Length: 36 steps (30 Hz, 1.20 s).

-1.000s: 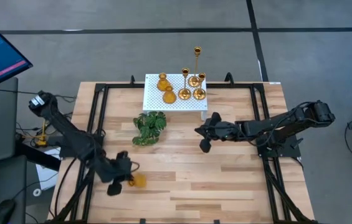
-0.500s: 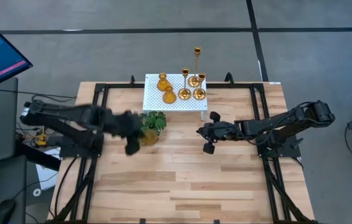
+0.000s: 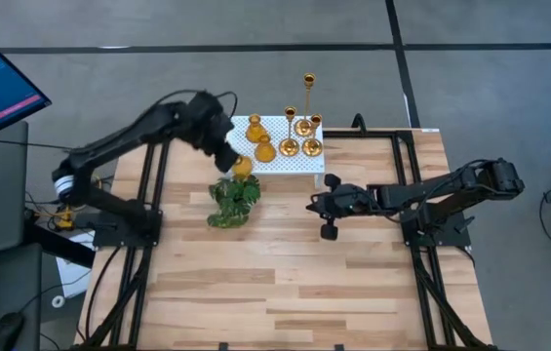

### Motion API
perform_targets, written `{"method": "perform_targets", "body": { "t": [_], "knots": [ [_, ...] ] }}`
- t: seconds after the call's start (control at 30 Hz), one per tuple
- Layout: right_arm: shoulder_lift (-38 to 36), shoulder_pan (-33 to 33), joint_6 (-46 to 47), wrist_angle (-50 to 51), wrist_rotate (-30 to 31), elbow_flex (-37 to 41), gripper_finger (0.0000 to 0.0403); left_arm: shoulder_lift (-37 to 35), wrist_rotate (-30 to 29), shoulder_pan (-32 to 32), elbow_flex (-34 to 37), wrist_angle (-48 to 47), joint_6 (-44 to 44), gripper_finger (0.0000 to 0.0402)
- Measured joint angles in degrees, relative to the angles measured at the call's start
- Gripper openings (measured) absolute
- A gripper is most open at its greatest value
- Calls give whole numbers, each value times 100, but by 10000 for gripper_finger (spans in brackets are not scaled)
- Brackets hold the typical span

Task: Pick & Place candle stick holders
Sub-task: Put the yellow glass candle holder on the shelf

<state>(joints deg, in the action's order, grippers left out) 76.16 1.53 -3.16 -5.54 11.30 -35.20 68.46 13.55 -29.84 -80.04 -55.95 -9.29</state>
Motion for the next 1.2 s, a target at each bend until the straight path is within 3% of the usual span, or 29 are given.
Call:
{"method": "perform_targets", "body": {
  "t": [0.13,0.33,0.83,1.2],
  "knots": [
    [0,94,37,1,-147,0,0,538,75,-358,-458,-49,354,17],
    [0,266,67,39,-226,2,0,992,54,-414,-984,-329,458,18],
    [0,289,18,56,-226,1,0,1074,-561,-400,-1002,-552,450,18],
    [0,289,20,80,-226,2,0,1074,-622,-402,-1002,-522,453,18]
  ]
}}
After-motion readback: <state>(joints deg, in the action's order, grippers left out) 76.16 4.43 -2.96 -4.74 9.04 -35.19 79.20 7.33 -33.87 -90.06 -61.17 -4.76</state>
